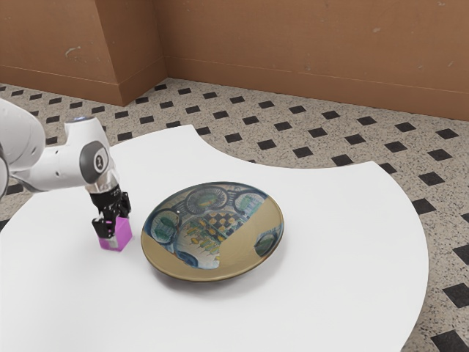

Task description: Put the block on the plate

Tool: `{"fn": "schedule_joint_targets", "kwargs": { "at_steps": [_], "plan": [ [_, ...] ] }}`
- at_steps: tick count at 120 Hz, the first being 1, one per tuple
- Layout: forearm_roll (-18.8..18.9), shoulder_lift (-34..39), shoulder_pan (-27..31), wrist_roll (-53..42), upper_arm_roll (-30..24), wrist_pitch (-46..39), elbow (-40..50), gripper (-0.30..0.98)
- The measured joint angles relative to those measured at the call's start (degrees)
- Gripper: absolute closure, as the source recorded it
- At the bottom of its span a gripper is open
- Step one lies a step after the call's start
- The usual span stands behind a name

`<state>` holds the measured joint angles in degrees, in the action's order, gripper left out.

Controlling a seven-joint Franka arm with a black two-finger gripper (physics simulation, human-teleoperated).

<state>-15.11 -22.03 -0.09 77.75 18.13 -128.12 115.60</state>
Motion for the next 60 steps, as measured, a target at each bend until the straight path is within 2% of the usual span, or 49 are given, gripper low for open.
{"fn": "schedule_joint_targets", "kwargs": {
  "at_steps": [25, 60],
  "plan": [
    [0.0, 1.8, 0.0, 0.0, 0.1, 0.5, 0.8, 0.26],
    [0.0, 7.1, 0.0, 0.0, 1.0, 0.2, 7.2, 0.26]
  ]
}}
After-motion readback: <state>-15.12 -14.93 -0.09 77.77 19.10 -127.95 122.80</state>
